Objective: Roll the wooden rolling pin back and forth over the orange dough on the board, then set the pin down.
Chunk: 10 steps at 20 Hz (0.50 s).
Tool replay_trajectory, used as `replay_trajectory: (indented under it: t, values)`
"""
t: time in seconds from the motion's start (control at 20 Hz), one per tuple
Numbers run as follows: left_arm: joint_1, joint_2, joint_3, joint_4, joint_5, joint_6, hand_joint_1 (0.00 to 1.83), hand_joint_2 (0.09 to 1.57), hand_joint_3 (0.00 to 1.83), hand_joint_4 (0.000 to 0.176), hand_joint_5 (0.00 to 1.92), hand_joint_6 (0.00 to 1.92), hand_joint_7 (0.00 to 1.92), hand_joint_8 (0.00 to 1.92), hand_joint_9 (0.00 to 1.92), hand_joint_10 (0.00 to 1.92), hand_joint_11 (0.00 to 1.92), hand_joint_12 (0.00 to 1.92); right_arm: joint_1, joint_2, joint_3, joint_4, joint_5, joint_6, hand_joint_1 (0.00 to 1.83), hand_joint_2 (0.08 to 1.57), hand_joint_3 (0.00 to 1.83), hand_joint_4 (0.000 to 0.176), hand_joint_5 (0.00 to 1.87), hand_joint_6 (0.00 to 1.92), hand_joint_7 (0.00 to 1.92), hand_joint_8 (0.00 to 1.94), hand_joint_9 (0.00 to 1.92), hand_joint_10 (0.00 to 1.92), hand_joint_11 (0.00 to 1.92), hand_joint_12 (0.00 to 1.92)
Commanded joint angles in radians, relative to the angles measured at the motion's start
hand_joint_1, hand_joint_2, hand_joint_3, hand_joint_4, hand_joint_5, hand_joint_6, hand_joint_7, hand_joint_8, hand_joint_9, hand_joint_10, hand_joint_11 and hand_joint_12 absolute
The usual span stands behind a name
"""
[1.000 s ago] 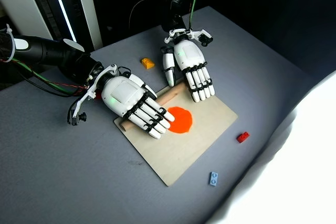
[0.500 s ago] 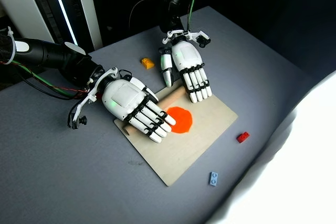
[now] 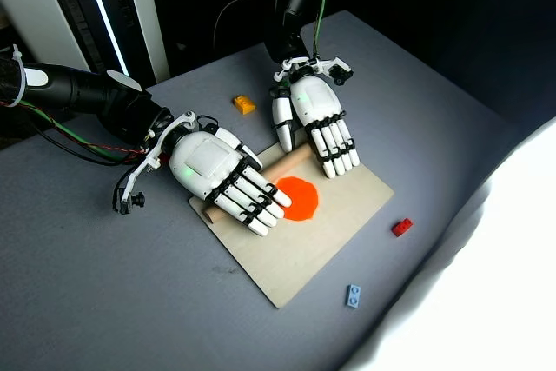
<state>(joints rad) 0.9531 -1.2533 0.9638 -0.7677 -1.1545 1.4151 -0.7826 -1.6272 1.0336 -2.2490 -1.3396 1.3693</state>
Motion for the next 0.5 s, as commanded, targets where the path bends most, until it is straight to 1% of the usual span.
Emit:
replay_trajectory:
  t: [0.0,0.45]
  values:
    - [-0.007,-0.003,0.008,0.043,-0.095,-0.001,0.0,1.57,0.03,0.0,0.0,0.0,0.0,0.0,0.0,0.0,0.0,0.0,-0.002,0.003,0.006,-0.072,-0.054,-0.006,0.0,1.57,0.06,0.0,0.03,0.0,0.01,0.0,0.0,0.0,0.0,0.0]
    - [-0.027,-0.01,0.022,0.007,-0.095,-0.011,0.0,1.57,0.03,0.0,0.0,0.0,0.0,0.0,0.0,0.0,0.0,0.0,0.004,0.01,0.047,-0.082,0.003,0.03,0.0,1.57,0.06,0.0,0.04,0.01,0.02,0.01,0.0,0.0,0.0,0.0]
